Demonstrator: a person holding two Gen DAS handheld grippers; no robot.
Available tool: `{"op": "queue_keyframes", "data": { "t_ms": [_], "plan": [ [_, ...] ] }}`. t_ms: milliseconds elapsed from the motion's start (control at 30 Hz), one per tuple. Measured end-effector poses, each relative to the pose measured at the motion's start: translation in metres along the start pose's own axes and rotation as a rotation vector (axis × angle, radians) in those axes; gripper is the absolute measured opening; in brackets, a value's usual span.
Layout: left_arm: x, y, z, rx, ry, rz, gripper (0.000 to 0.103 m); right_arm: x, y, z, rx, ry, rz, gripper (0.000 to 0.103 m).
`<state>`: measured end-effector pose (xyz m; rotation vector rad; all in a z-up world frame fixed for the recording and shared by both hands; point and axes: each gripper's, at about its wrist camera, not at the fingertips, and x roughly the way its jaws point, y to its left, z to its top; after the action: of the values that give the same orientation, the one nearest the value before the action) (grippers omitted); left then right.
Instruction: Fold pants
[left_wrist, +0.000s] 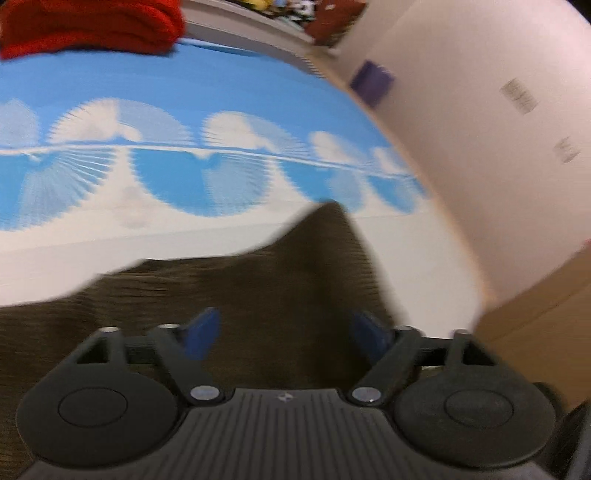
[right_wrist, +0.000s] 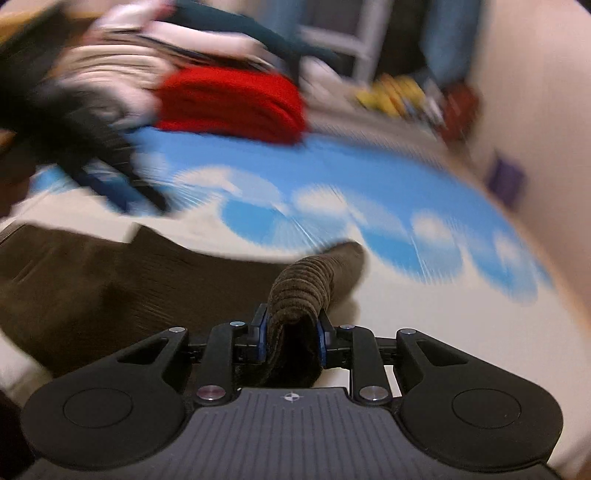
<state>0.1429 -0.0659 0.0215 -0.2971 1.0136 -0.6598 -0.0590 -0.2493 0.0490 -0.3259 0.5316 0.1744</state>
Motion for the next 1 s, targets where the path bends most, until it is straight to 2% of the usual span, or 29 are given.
{"op": "queue_keyframes", "data": {
  "t_ms": [67, 133, 167, 233, 300, 333, 367, 467, 533, 633, 700, 767, 833, 900, 1000],
  "plan": [
    [-0.001, -0.006, -0.001, 0.007, 0.009, -0.045, 0.086, -0.008, 0.025, 0.003, -0.108, -0.063, 0.046, 0.024],
    [0.0, -0.01, -0.001, 0.02, 0.025, -0.052, 0.086, -0.015, 0.049, 0.004, -0.214, -0.114, 0.1, 0.024],
    [0.002, -0.012, -0.002, 0.029, 0.037, -0.034, 0.086, -0.018, 0.059, 0.003, -0.256, -0.134, 0.127, 0.024],
    [0.008, -0.01, -0.006, 0.051, 0.069, 0.092, 0.083, -0.024, 0.078, 0.001, -0.35, -0.176, 0.181, 0.024],
    [0.015, 0.001, -0.011, 0.042, 0.114, 0.23, 0.051, -0.028, 0.092, -0.002, -0.419, -0.196, 0.224, 0.024],
    [0.019, 0.009, -0.013, 0.042, 0.136, 0.292, 0.032, -0.029, 0.096, -0.003, -0.429, -0.194, 0.242, 0.024],
    [0.019, 0.015, -0.015, 0.041, 0.145, 0.315, 0.022, -0.027, 0.098, -0.002, -0.43, -0.184, 0.255, 0.024],
    [0.009, 0.02, -0.018, 0.053, 0.12, 0.303, 0.02, -0.021, 0.098, 0.006, -0.383, -0.129, 0.277, 0.03],
    [-0.002, 0.021, -0.021, 0.064, 0.097, 0.292, 0.02, -0.023, 0.097, 0.015, -0.339, -0.115, 0.313, 0.041],
    [-0.026, 0.041, -0.023, 0.02, 0.061, 0.276, 0.019, -0.027, 0.08, 0.04, -0.22, -0.07, 0.477, 0.055],
    [-0.05, 0.062, -0.022, -0.031, 0.02, 0.287, 0.019, -0.026, 0.062, 0.062, -0.13, -0.044, 0.592, 0.06],
    [-0.073, 0.081, -0.022, -0.074, -0.013, 0.306, 0.019, -0.021, 0.041, 0.08, -0.046, -0.022, 0.66, 0.066],
    [-0.095, 0.105, -0.026, -0.111, -0.04, 0.338, 0.019, -0.008, 0.024, 0.096, 0.019, -0.017, 0.643, 0.067],
    [-0.115, 0.127, -0.033, -0.146, -0.063, 0.364, 0.019, 0.008, 0.016, 0.106, 0.047, -0.006, 0.581, 0.067],
    [-0.145, 0.164, -0.045, -0.211, -0.098, 0.397, 0.019, 0.048, 0.017, 0.107, 0.111, 0.088, 0.501, 0.07]
  ]
}}
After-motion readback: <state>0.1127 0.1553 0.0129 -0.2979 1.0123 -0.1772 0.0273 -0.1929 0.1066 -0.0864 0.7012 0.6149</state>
